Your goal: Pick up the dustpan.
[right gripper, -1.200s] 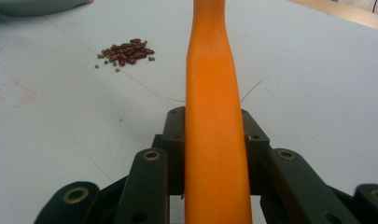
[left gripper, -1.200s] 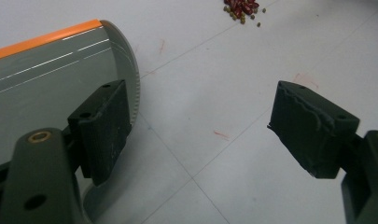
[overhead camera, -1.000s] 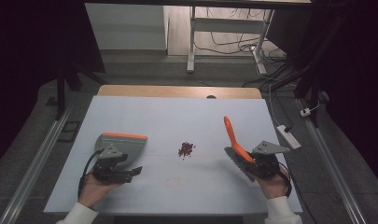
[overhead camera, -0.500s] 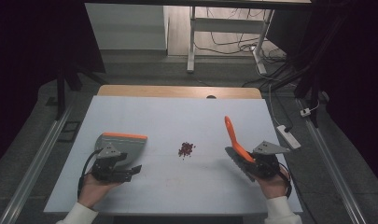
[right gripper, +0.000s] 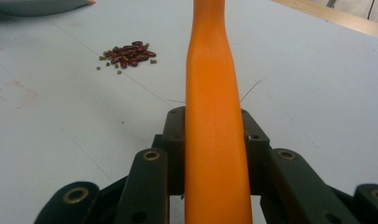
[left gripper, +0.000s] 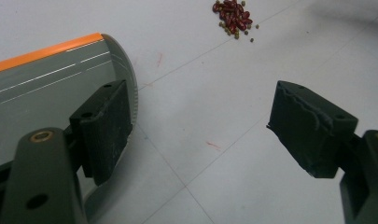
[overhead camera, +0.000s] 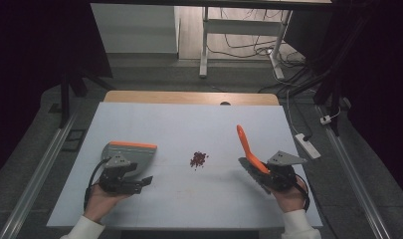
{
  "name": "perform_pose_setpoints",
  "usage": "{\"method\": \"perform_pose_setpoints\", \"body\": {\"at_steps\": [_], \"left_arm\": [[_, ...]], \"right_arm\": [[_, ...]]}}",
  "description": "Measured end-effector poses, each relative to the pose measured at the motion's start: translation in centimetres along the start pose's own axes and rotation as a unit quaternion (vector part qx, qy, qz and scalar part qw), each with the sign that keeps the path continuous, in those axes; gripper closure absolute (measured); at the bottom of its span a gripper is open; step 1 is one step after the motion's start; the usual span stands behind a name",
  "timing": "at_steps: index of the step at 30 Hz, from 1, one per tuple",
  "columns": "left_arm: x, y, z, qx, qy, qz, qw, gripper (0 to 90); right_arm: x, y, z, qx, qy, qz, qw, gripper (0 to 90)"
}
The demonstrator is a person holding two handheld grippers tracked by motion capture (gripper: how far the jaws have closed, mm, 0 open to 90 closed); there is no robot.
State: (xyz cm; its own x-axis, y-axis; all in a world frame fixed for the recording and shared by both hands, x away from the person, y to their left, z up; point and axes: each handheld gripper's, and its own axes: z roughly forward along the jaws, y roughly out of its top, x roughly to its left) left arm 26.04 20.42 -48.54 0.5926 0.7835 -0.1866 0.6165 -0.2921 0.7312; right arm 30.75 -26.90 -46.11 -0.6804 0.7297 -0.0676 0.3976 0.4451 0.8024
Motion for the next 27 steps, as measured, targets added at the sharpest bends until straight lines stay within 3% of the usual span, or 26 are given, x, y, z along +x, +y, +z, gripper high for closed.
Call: {"method": "perform_pose_setpoints", "body": {"at_steps": [4, 6, 12, 19, 27], "left_arm": [[0.2, 0.2, -0.4, -0.002, 0.000, -0.011, 0.9999, 21.1], [0.4, 0.2, -0.5, -0.005, -0.001, -0.027, 0.9996, 21.2], [0.9, 0.2, -0.8, 0.005, 0.025, -0.041, 0.9989, 21.7], [2.0, 0.2, -1.4, 0.016, 0.057, -0.078, 0.9952, 22.8], [2.4, 0.1, -2.4, 0.051, 0.062, -0.096, 0.9921, 22.4]], "right_arm": [[0.1, 0.0, 0.0, 0.002, -0.003, -0.002, 1.0000, 70.7], [0.1, 0.0, 0.0, 0.002, -0.003, -0.005, 1.0000, 70.7], [0.3, 0.1, 0.1, 0.006, -0.005, -0.011, 0.9999, 70.7], [0.4, 0.0, 0.1, 0.007, -0.008, -0.006, 0.9999, 70.7], [0.4, -0.1, 0.2, 0.007, -0.009, -0.012, 0.9999, 70.6]]}}
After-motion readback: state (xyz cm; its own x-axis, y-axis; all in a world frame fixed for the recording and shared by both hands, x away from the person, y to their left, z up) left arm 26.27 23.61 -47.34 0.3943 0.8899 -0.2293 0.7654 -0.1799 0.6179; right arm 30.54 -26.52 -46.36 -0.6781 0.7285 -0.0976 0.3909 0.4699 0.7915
